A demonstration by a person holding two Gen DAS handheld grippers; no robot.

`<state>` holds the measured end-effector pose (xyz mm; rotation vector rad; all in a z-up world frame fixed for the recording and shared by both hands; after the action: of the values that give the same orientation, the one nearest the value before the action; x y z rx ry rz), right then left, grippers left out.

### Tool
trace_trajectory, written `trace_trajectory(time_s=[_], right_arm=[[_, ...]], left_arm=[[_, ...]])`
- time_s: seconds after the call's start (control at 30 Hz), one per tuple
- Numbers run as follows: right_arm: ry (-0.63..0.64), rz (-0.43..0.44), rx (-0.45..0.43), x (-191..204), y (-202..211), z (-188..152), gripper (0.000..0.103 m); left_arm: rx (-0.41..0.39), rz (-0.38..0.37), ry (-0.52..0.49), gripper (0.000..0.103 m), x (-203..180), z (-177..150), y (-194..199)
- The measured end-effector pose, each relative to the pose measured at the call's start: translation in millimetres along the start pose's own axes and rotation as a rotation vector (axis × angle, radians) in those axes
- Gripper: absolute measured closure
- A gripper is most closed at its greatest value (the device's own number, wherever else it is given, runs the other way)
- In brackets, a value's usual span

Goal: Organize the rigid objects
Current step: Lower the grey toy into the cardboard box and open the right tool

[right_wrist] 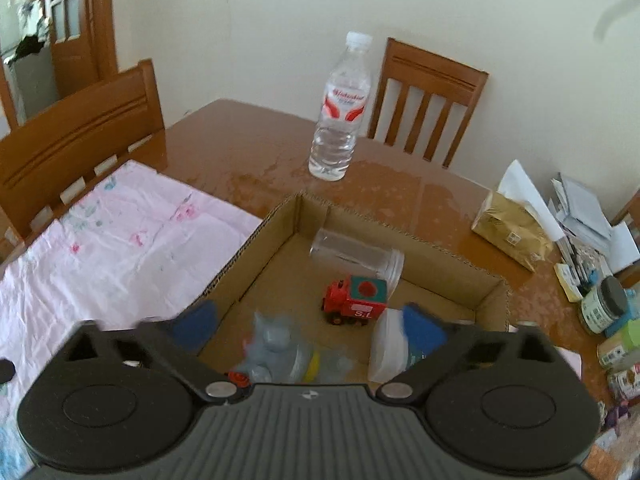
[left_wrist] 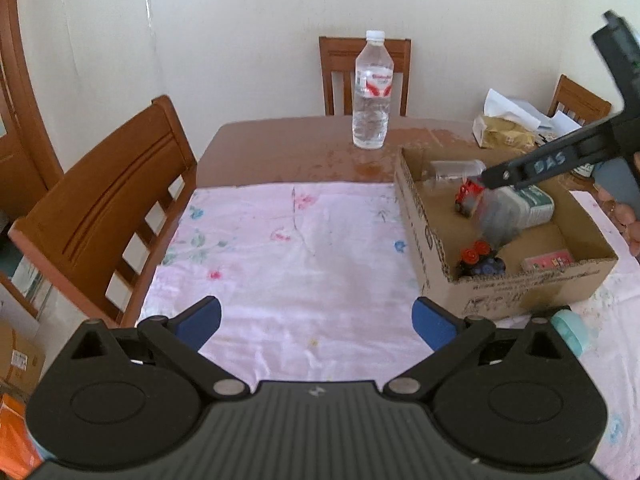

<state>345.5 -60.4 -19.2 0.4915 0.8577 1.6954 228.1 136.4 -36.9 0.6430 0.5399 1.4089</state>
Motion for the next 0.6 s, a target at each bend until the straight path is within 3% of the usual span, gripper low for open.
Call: trace_trajectory(time_s=[0.2, 0.3, 0.37, 0.6], right_arm=[[-0.036, -0.038, -0.026, -1.1, 23.4, -26.5, 0.0], [-0.109, -0.06, -0.003, -5.0, 37.7, -47.0, 0.0], [-0.12, -0.052, -0.017, -4.5, 49.0, -61.9, 0.0], [-0.141, -0.156, 0.036, -2.8, 57.3, -115.6, 0.0]], left_arm=[[-0.036, -0.025, -0.034, 0.002, -3.7, -15.7, 3.1], [0.002, 0.004, -0.047, 0.002, -6.9, -20.2, 2.6], [-0.017, -0.042, -0.068, 0.001, -9.9, -25.4, 6.6], [0.005, -0.087, -0.108, 0.001, -22.3, -37.1, 4.3]])
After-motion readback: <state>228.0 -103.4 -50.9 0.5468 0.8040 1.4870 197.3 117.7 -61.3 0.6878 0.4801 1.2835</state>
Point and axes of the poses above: each gripper's, at about its wrist camera, not at the fingertips, and y roughly against the way its jaws point, x to its left, z to its top, the point moved 4 cm from there along -y, roughly the way its jaws point, and after that the axes turned 1 degree about -z, right-handed, at the moved point
